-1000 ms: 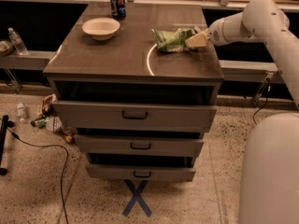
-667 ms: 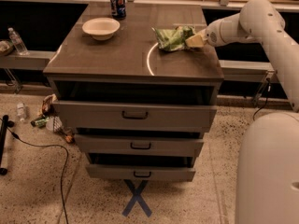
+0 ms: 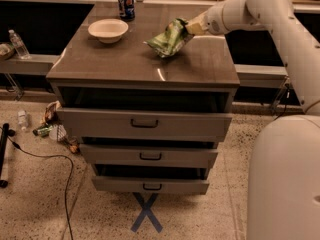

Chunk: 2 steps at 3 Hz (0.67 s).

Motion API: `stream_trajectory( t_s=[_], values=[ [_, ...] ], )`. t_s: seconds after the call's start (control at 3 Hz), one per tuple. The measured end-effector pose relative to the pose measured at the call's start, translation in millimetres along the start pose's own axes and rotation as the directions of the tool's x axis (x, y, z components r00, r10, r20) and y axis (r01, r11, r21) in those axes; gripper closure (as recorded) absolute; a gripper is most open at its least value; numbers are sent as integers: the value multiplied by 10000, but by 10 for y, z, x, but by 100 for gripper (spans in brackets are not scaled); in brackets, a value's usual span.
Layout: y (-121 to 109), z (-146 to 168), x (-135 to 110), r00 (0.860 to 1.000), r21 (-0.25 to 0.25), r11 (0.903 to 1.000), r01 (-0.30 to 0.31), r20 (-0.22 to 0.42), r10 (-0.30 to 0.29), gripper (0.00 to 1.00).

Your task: Move green jalapeno chip bag near paper bowl

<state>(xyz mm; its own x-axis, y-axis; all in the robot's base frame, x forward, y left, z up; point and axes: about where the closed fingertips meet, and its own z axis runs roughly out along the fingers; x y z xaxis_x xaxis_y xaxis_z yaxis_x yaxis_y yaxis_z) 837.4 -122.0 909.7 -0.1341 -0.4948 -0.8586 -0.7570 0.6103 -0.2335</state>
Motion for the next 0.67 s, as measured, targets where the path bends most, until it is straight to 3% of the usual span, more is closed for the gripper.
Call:
stream_trajectory(
  t_s=[0.33, 0.67],
  values=[
    [175, 203, -247, 9985, -383, 9980, 505, 218, -497, 100],
    [284, 414, -404, 9974, -580, 9962, 655, 339, -637, 100]
  ],
)
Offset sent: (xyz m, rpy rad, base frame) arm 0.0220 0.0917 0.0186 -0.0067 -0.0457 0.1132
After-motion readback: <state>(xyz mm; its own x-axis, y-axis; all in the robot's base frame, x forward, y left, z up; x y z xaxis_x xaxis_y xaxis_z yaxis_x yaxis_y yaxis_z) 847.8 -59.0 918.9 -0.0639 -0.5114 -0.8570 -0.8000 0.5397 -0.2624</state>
